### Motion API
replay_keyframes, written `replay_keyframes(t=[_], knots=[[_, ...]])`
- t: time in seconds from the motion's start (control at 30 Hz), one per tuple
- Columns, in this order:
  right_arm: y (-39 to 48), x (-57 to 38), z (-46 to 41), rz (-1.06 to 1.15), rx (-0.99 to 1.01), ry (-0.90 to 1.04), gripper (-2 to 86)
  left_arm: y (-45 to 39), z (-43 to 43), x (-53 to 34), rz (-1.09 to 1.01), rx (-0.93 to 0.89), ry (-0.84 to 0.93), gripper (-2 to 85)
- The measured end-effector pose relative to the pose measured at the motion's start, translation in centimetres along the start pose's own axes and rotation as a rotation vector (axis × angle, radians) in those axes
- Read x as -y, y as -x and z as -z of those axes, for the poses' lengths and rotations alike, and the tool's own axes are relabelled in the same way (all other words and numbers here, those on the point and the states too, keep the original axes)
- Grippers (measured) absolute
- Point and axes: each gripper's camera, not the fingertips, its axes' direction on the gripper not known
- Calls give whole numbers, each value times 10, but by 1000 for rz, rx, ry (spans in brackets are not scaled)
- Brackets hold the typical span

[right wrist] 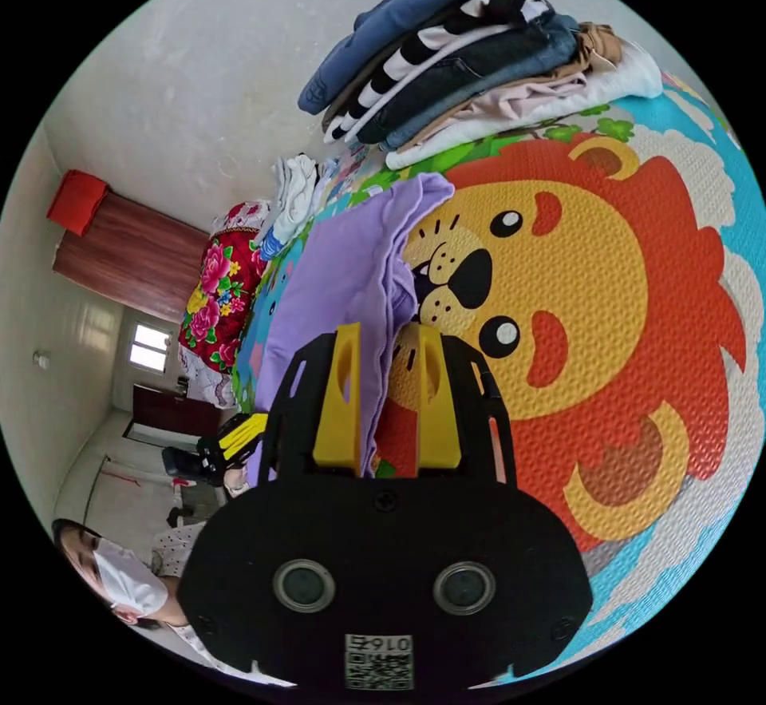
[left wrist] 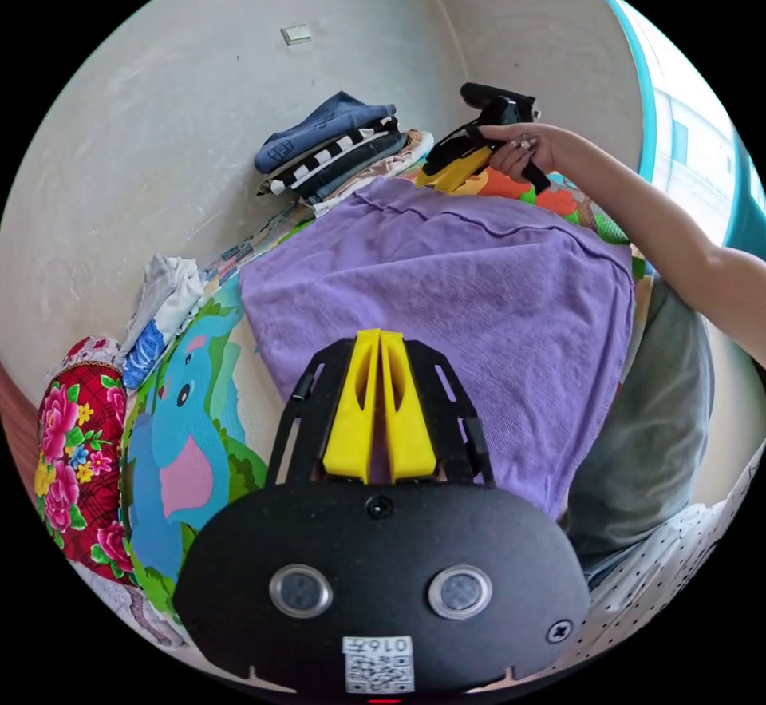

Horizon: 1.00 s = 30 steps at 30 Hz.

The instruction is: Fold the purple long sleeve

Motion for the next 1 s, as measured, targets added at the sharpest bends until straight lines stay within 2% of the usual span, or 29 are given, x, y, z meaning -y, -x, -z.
replay_keyframes(t=[0.13, 0.23, 0.47, 0.73, 0.87, 1.0], knots=[[2, 23, -34, 90, -119, 78, 33, 2, -2, 2, 7, -13, -3, -10], [-3, 38, -31, 110, -100, 38, 15, 13, -3, 3, 38, -72, -10, -10], [-57, 72, -48, 17, -13, 17, 4, 44, -9, 2, 125, -262, -36, -10], [-45, 98, -61, 89, -40, 50, 11, 47, -3, 9, 135, -260, -31, -10], [-33, 104, -24, 9, -93, -150, 8, 64, 13, 14, 227, -363, -90, -10], [17, 118, -18, 155, -109, -324, 3, 28, 13, 30, 36, -516, 2, -10]])
